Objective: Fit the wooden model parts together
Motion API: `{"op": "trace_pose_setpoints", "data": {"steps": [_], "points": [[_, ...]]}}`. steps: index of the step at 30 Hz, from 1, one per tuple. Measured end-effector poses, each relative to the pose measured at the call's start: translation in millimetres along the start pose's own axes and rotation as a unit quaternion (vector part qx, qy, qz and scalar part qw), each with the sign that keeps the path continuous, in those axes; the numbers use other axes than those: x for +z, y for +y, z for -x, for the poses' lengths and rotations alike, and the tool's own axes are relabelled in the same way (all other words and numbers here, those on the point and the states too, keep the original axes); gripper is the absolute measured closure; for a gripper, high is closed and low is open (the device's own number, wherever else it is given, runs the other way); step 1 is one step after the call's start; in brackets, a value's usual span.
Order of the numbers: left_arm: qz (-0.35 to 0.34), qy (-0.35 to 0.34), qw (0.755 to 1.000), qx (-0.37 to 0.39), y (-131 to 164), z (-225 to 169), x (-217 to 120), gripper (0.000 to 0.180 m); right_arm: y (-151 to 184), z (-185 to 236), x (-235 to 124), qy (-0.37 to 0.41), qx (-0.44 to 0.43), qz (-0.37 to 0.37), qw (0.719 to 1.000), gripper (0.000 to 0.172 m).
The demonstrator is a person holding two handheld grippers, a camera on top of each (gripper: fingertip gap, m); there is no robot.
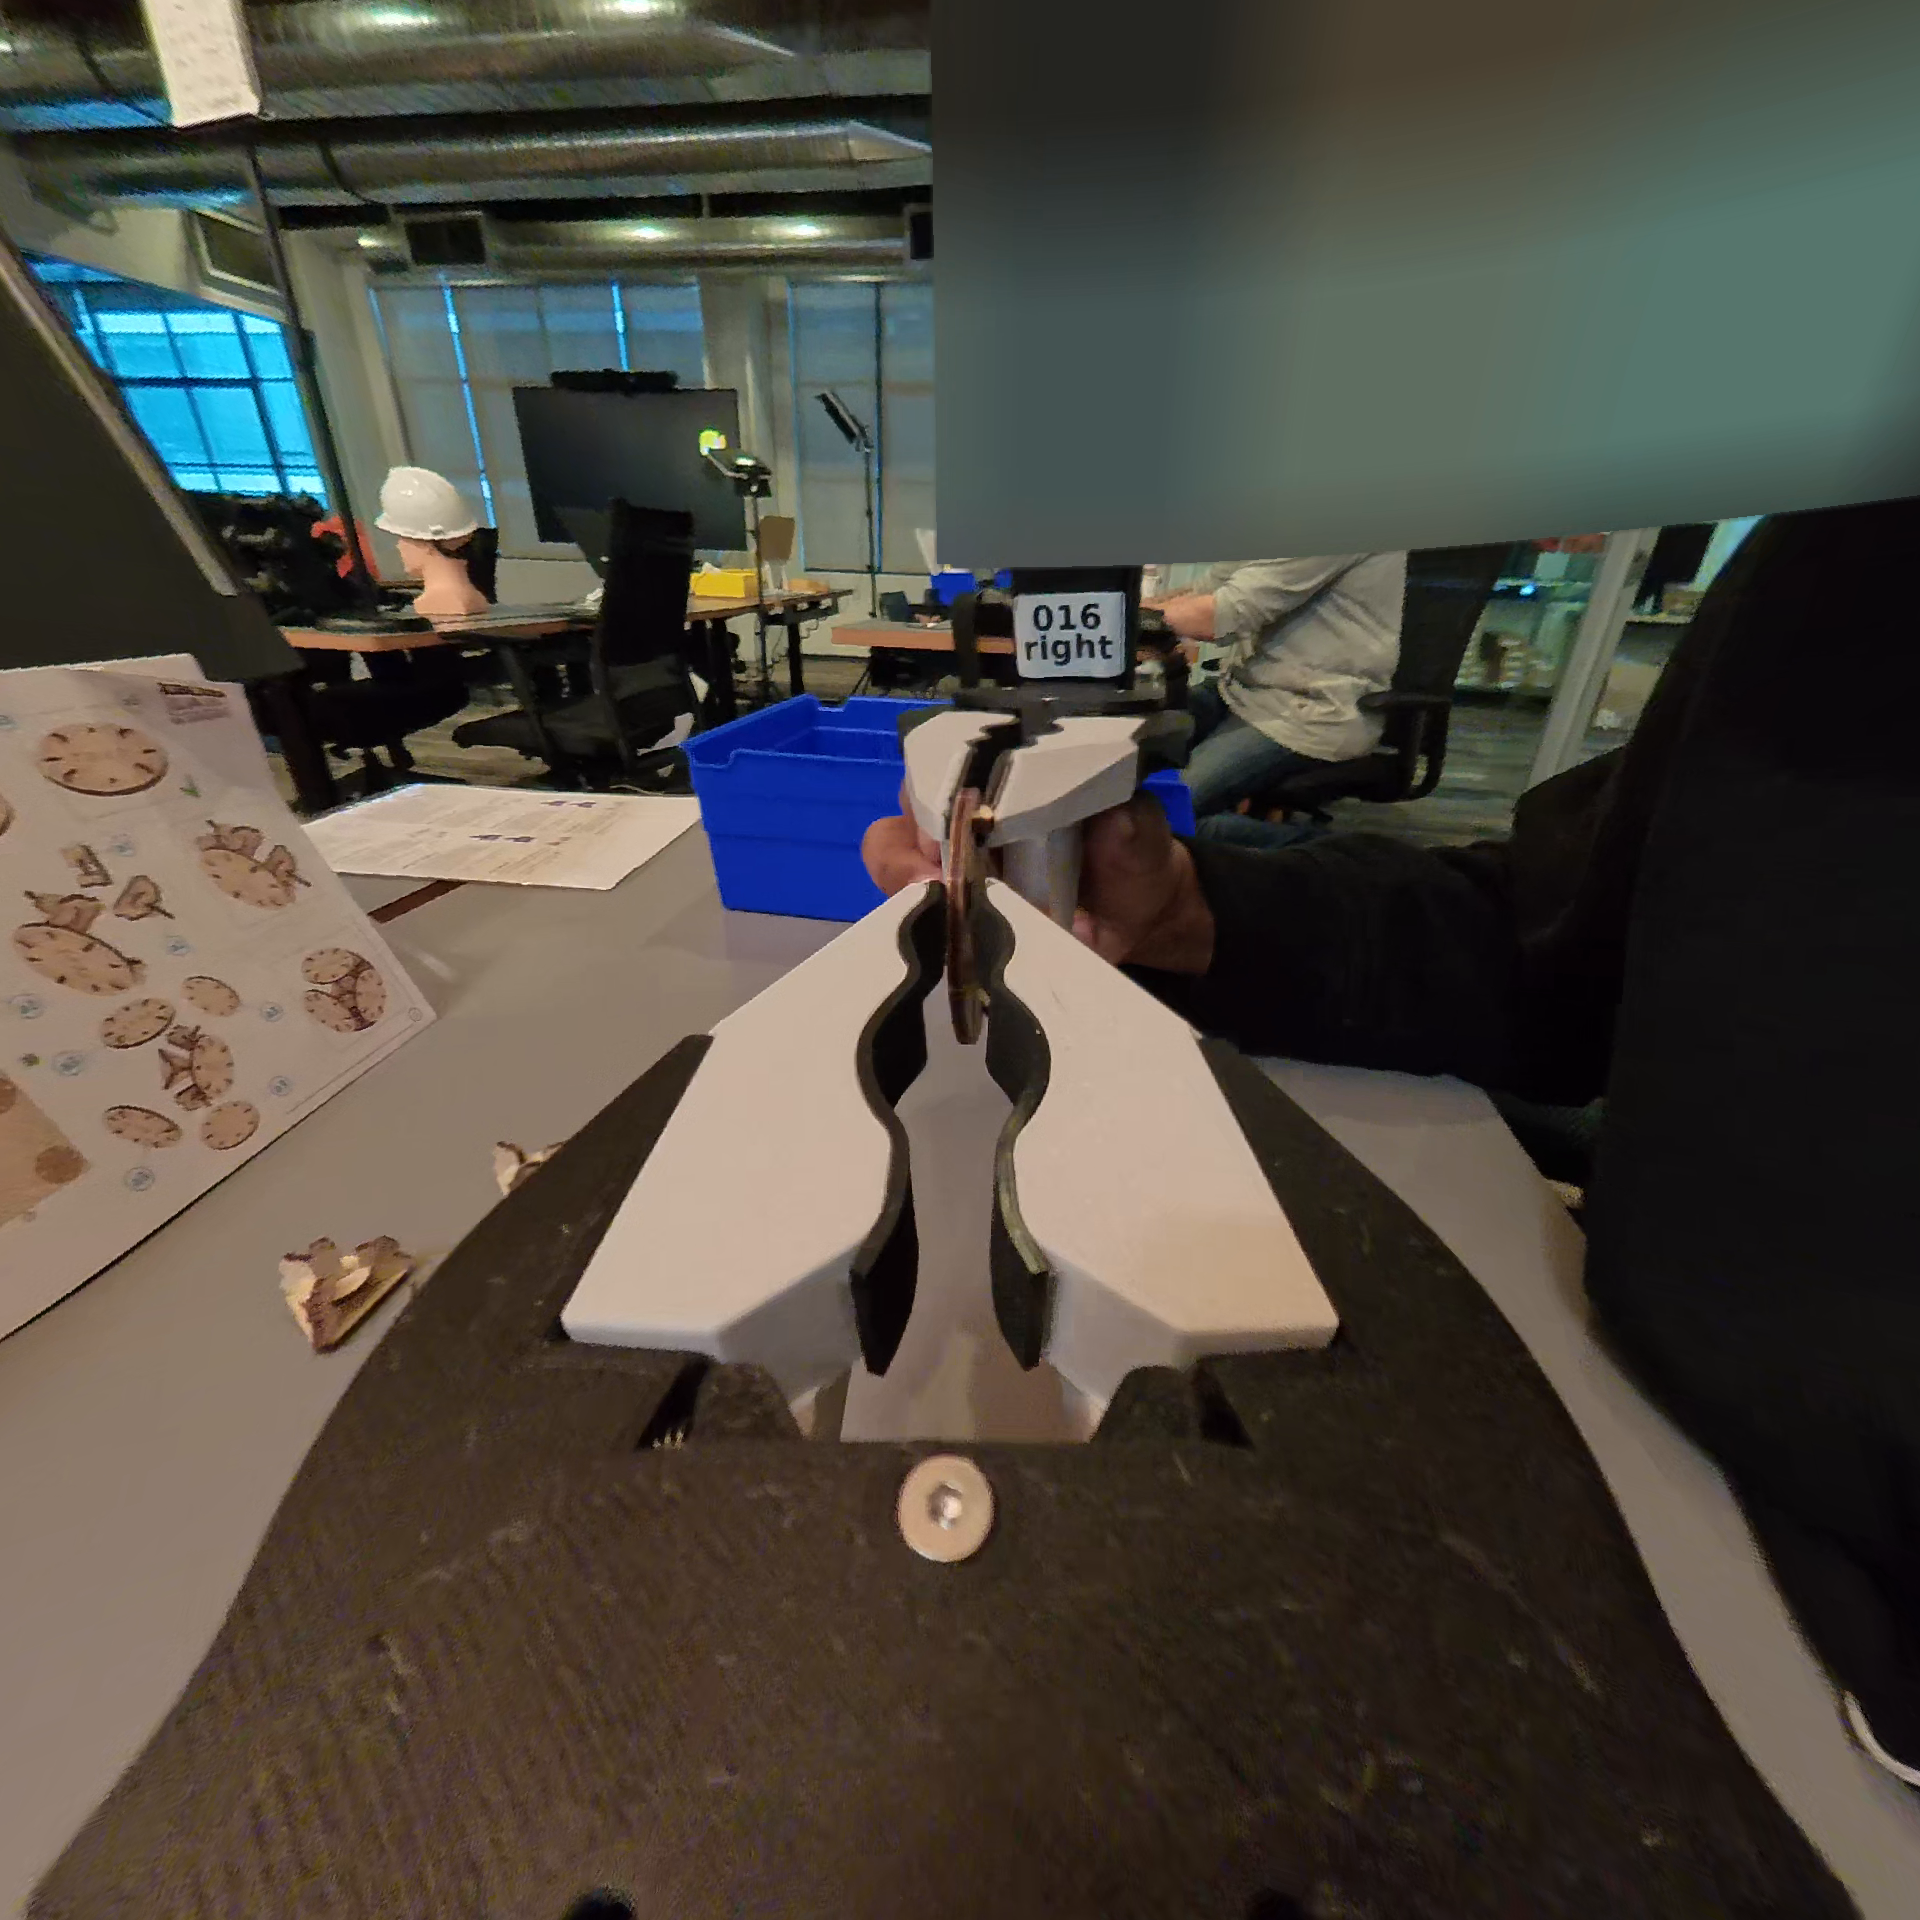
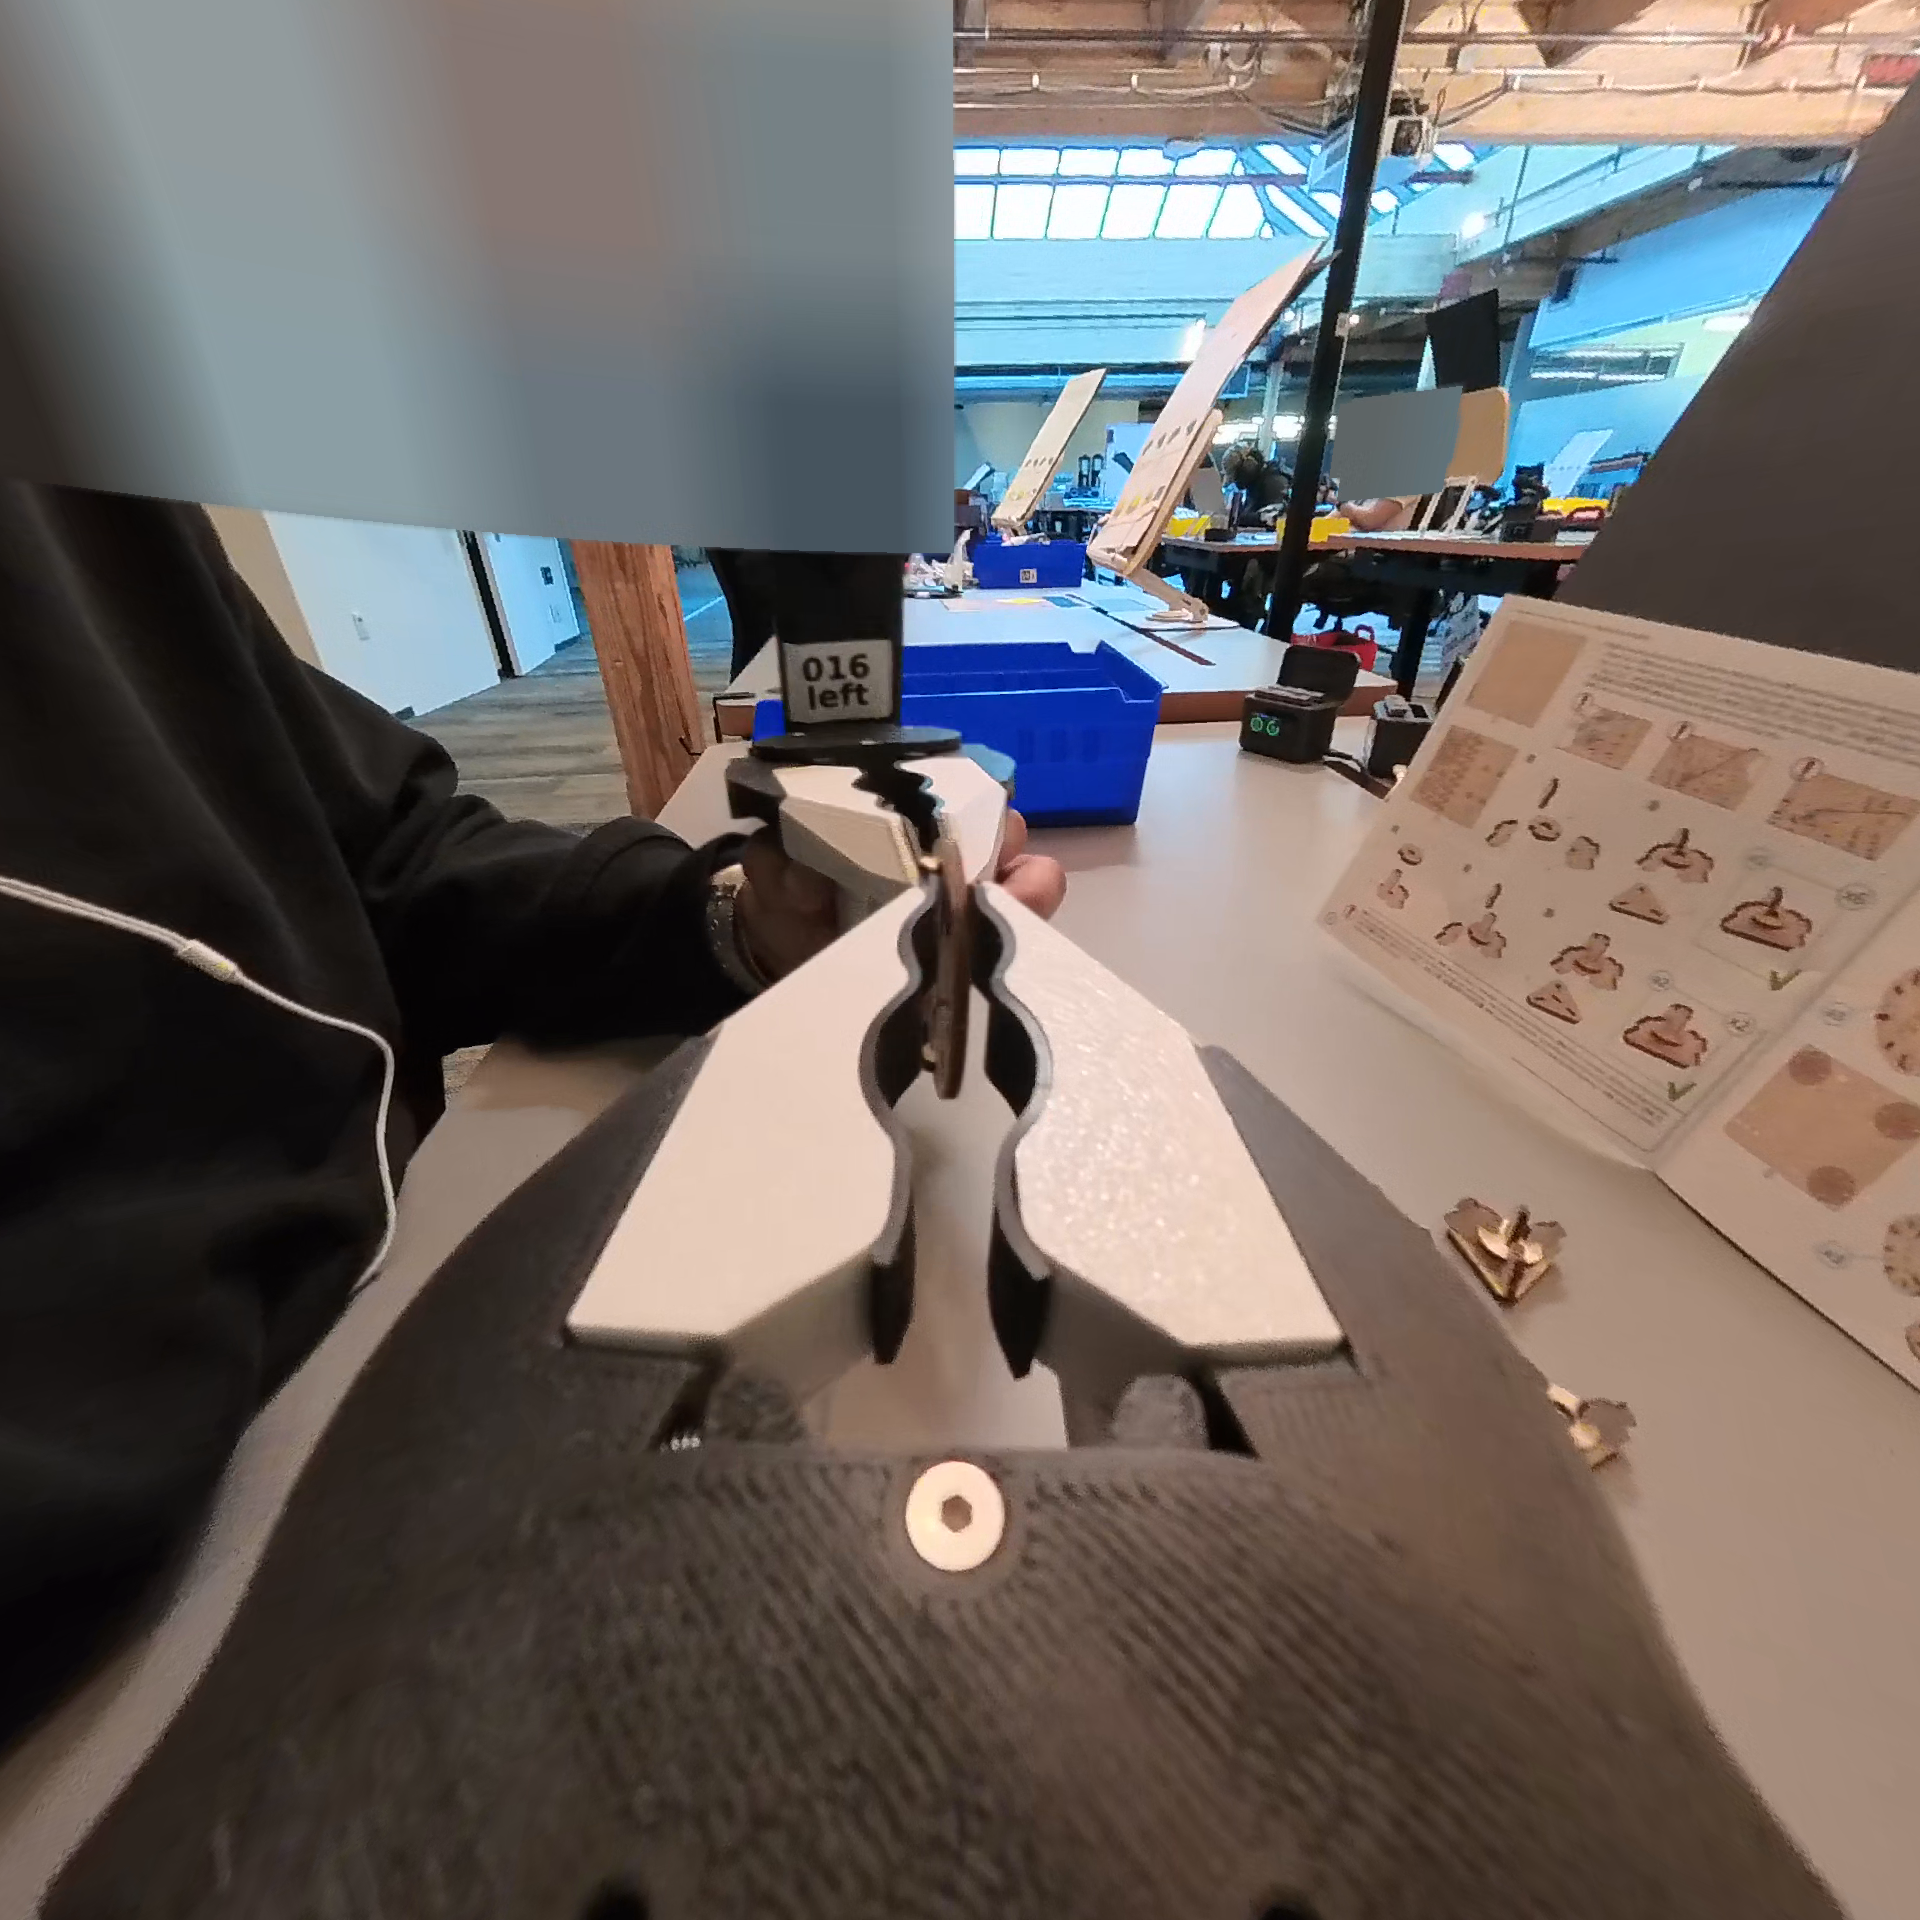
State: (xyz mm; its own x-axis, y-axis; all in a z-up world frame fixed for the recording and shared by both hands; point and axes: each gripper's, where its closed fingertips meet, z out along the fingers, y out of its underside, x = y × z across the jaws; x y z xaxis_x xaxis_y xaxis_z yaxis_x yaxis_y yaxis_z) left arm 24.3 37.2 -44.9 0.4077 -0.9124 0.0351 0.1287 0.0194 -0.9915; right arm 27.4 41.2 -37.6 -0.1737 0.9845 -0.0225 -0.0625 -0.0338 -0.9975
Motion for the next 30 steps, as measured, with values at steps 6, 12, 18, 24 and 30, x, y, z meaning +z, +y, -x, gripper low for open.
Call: {"op": "trace_pose_setpoints", "data": {"steps": [6, 12, 18, 24, 30], "points": [[-0.005, -0.002, 1.0, -0.013, -0.3, 1.2, 0.3, 0.163, -1.1, -2.4, -0.6, 0.016, -0.021, 0.01, 1.0, 0.172], [-0.013, -0.014, 1.0, -0.01, -4.7, 2.3, 0.7, 0.148, -0.3, -1.3, -2.3, 0.014, -0.031, 0.02, 0.999, 0.171], [0.009, -0.036, 0.999, 0.033, 0.4, 1.4, 4.9, 0.152, 7.1, 1.7, 1.6, 0.012, -0.045, 0.04, 0.998, 0.171], [0.012, -0.038, 0.999, 0.033, 1.0, 2.0, 5.2, 0.164, 9.7, 2.0, 3.3, 0.013, -0.049, 0.044, 0.998, 0.171], [0.016, -0.031, 0.999, 0.035, 2.7, -1.5, 6.8, 0.17, 10.2, 2.5, 4.3, 0.012, -0.05, 0.044, 0.998, 0.171]]}}
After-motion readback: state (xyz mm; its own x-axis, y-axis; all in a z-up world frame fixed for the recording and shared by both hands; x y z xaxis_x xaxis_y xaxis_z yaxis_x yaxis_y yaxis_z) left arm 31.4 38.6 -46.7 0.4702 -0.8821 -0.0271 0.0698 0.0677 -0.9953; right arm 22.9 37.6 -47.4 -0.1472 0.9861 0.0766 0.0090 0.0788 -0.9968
